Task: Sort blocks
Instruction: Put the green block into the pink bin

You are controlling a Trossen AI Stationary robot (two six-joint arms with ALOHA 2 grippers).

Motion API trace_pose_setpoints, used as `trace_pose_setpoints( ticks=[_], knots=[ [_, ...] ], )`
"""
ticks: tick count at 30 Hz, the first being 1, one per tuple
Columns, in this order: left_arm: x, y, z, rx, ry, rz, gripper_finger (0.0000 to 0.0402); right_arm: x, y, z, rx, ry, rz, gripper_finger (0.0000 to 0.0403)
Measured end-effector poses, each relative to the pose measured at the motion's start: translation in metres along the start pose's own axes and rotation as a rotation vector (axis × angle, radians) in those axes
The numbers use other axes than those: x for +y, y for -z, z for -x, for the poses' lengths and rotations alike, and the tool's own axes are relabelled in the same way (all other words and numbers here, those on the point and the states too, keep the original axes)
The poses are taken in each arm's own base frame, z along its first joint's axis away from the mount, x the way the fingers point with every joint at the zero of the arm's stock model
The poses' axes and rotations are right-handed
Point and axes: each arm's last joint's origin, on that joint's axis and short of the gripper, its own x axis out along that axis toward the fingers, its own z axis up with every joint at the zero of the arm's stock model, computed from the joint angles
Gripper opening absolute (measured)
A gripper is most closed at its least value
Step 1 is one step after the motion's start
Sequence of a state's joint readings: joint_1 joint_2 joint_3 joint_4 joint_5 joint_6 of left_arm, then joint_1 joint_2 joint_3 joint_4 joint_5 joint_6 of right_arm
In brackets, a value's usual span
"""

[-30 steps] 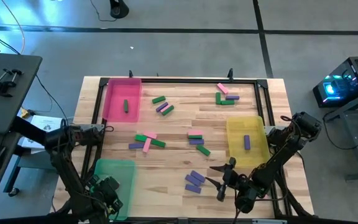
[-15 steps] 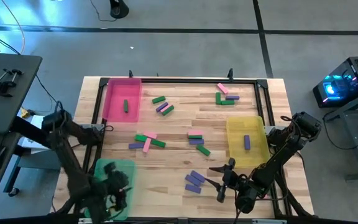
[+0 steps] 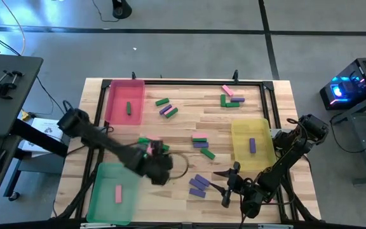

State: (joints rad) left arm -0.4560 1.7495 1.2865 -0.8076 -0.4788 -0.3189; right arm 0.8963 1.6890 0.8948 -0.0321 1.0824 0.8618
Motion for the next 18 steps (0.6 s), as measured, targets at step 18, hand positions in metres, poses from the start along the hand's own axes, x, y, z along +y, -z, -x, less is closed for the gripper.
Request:
trace_pose_setpoints(
  ticks=[18],
  knots=[
    [0.077,0.0,-0.086,0.272,0.297,-0.245,0.0177,0.001,-0.001,0.0,-0.006,-0.009,-0.057,0.0213]
  ],
)
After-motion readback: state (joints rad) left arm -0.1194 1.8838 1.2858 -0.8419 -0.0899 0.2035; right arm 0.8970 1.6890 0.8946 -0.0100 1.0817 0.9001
